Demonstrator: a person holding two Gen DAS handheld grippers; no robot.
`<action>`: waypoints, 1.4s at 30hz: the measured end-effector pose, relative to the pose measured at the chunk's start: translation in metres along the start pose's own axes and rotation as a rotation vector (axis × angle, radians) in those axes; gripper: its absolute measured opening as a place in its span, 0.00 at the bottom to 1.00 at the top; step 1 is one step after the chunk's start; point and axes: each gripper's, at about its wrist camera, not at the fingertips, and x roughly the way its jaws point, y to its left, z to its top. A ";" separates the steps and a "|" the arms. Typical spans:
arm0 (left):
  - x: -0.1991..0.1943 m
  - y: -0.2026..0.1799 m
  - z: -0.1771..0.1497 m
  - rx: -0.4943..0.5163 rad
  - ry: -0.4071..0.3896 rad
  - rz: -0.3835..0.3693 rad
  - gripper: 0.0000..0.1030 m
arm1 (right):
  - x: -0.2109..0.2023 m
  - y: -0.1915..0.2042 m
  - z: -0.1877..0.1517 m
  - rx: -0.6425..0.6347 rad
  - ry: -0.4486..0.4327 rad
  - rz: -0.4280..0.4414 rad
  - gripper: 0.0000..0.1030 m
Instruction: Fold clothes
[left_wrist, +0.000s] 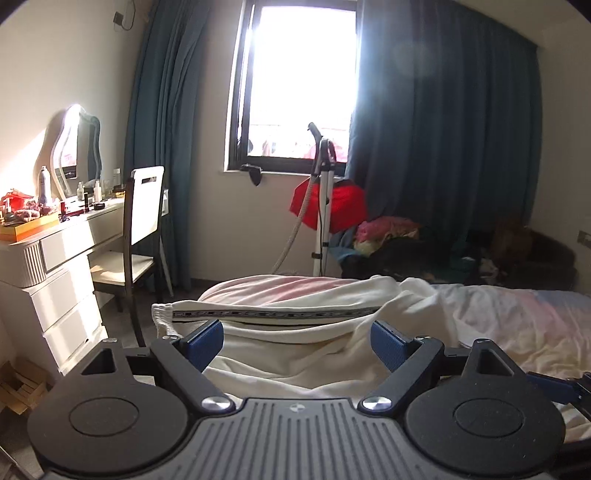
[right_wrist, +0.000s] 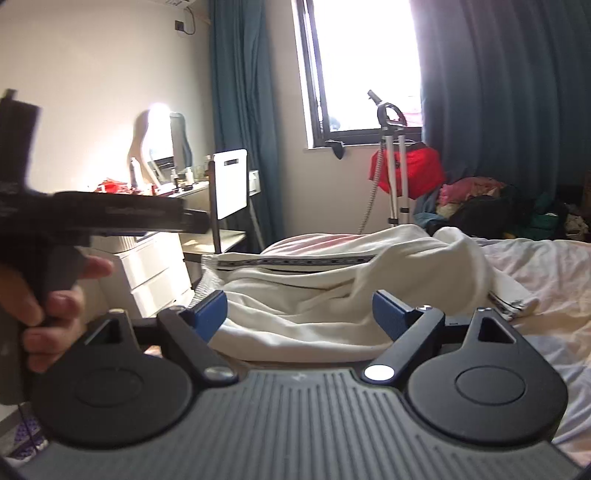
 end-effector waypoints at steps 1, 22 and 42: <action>-0.011 -0.011 -0.004 -0.003 -0.019 -0.009 0.86 | -0.006 -0.013 -0.001 0.015 -0.005 -0.016 0.85; -0.006 -0.050 -0.122 0.060 -0.018 0.039 0.87 | -0.039 -0.088 -0.055 0.028 -0.096 -0.230 0.84; 0.250 -0.234 -0.098 0.394 0.046 -0.057 0.73 | -0.011 -0.170 -0.072 0.205 0.027 -0.375 0.84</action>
